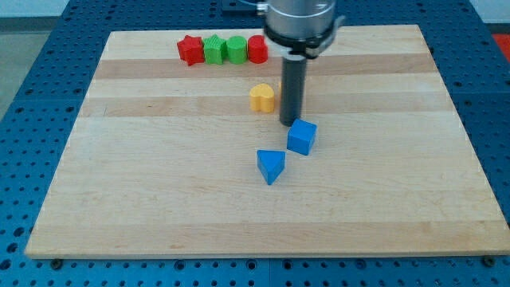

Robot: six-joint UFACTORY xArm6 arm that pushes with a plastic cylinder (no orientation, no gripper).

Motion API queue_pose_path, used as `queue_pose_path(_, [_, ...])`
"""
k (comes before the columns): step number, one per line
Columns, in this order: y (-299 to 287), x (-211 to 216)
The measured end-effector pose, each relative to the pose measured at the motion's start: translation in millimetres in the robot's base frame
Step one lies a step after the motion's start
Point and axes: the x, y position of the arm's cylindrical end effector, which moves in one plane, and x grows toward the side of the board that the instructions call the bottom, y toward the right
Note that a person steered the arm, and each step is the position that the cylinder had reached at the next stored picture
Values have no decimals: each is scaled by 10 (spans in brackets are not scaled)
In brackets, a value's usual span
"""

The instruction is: Nudge the blue cube down a bit

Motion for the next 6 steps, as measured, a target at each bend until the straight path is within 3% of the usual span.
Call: queue_pose_path(6, [-115, 112])
